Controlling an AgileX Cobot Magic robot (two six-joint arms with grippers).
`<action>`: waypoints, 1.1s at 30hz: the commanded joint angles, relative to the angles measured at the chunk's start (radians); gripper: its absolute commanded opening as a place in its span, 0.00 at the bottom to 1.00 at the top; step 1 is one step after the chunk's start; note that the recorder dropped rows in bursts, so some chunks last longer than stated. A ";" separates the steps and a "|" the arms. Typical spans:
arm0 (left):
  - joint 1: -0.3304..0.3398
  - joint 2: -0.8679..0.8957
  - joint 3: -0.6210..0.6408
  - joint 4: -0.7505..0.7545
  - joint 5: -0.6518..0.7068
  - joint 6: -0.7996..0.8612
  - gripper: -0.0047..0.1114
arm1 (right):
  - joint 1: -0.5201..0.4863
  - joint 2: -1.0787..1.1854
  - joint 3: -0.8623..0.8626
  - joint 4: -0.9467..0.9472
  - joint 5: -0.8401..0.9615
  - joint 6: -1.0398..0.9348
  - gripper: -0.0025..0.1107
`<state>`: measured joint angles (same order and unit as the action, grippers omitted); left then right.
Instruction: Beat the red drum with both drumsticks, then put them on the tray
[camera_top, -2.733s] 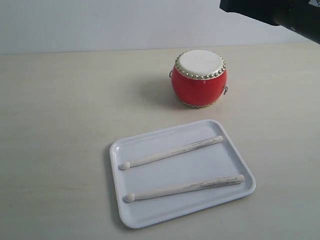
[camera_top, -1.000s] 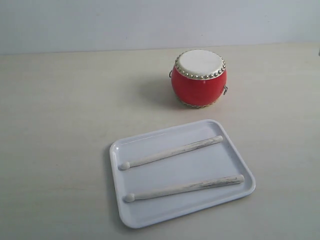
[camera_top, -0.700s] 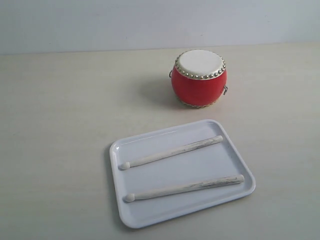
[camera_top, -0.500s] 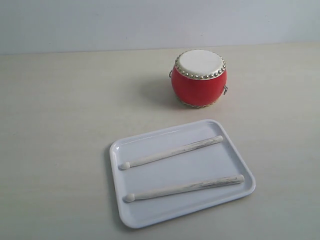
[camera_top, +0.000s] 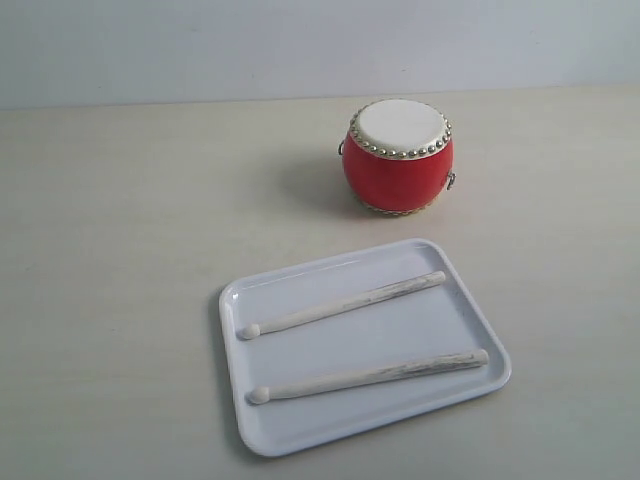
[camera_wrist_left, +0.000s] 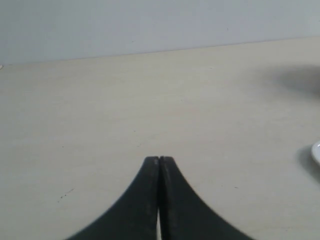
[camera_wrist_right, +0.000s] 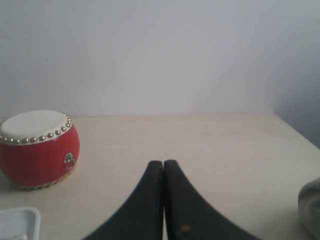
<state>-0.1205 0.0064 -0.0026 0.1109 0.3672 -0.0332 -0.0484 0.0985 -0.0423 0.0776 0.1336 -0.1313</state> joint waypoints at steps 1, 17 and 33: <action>0.001 -0.006 0.003 0.001 -0.011 -0.001 0.04 | -0.006 -0.078 0.005 -0.023 0.123 0.004 0.02; 0.001 -0.006 0.003 0.001 -0.011 -0.001 0.04 | -0.006 -0.098 0.042 -0.053 0.181 0.108 0.02; 0.001 -0.006 0.003 0.001 -0.011 -0.001 0.04 | -0.006 -0.098 0.042 -0.051 0.179 0.108 0.02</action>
<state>-0.1205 0.0064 -0.0026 0.1109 0.3672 -0.0332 -0.0484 0.0062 -0.0041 0.0317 0.3279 -0.0257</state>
